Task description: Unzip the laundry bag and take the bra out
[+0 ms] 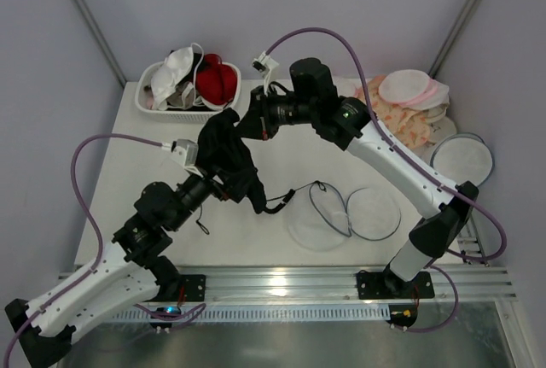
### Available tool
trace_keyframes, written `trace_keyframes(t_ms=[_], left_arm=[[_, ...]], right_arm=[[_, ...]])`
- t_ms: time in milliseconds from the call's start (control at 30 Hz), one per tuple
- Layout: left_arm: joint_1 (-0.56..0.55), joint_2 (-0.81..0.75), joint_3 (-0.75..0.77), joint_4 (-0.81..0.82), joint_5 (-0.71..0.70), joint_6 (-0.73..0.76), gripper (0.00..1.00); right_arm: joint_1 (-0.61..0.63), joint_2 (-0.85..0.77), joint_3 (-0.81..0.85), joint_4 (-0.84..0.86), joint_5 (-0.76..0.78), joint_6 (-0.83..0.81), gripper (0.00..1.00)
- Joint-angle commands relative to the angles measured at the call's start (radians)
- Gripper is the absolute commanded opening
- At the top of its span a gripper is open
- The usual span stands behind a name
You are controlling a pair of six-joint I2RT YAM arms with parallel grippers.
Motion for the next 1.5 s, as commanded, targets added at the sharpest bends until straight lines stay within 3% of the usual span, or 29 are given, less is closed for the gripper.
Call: trace_keyframes(t_ms=[0,367,467,500,567,600,633,967,1100,1267,1467], left_arm=[[0.002,0.080,-0.001,0.130,0.008,0.058,1.00],[0.002,0.146,0.001,0.123,-0.001,0.029,0.97],[0.002,0.137,0.010,0.110,0.016,0.026,0.80],[0.002,0.137,0.025,0.089,0.016,0.026,0.62],[0.002,0.131,0.042,0.070,0.020,0.018,0.37],[0.002,0.129,0.054,0.058,0.020,0.014,0.13],[0.002,0.126,0.061,0.052,0.019,0.010,0.03],[0.002,0.072,0.185,-0.175,-0.075,-0.037,0.00],[0.002,0.059,0.252,-0.272,-0.128,-0.043,0.00],[0.002,0.060,0.314,-0.305,-0.217,-0.007,0.00],[0.002,0.141,0.432,-0.341,-0.420,0.091,0.00]], right_arm=[[0.033,-0.061,-0.009,0.154,-0.137,0.093,0.04],[0.038,-0.078,-0.029,0.320,-0.217,0.252,0.03],[0.039,-0.080,-0.039,0.320,-0.209,0.252,0.04],[0.038,-0.083,-0.044,0.317,-0.205,0.249,0.04],[0.038,-0.092,-0.058,0.286,-0.168,0.224,0.04],[0.038,-0.095,-0.064,0.275,-0.156,0.218,0.04],[0.038,-0.103,-0.070,0.260,-0.131,0.212,0.04],[0.038,-0.115,-0.108,0.073,0.087,0.072,0.03],[0.038,-0.126,-0.140,-0.028,0.324,0.019,0.05],[0.038,-0.149,-0.208,-0.120,0.493,-0.021,0.61],[0.028,-0.279,-0.355,-0.131,0.746,-0.017,0.80]])
